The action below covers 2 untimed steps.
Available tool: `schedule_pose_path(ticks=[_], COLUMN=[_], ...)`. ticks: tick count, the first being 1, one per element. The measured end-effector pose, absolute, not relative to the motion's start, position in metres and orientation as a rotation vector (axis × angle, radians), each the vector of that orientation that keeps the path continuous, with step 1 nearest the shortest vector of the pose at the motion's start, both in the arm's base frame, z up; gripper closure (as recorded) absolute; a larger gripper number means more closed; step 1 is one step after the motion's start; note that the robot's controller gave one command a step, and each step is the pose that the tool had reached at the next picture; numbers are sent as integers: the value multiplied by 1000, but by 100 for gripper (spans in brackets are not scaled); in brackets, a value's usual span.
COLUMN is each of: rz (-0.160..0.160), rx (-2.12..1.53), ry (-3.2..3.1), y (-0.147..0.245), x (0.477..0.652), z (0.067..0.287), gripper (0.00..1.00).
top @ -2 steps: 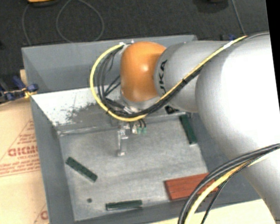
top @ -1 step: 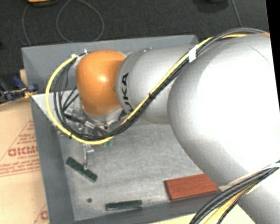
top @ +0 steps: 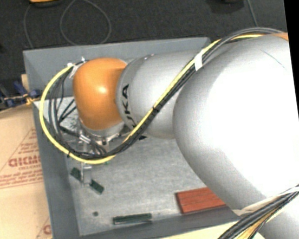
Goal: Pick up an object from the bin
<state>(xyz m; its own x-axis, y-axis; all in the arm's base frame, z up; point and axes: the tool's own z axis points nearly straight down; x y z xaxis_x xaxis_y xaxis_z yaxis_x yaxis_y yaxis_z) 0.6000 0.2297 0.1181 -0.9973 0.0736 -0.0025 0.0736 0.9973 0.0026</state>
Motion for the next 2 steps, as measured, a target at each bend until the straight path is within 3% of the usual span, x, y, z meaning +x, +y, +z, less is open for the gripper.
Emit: schedule_pose_path(ticks=[1, 2], rz=[-1, -1], rx=[563, 561], ry=[3093, 3090], y=[232, 231], x=[575, 576], z=[69, 69], gripper=[0, 0])
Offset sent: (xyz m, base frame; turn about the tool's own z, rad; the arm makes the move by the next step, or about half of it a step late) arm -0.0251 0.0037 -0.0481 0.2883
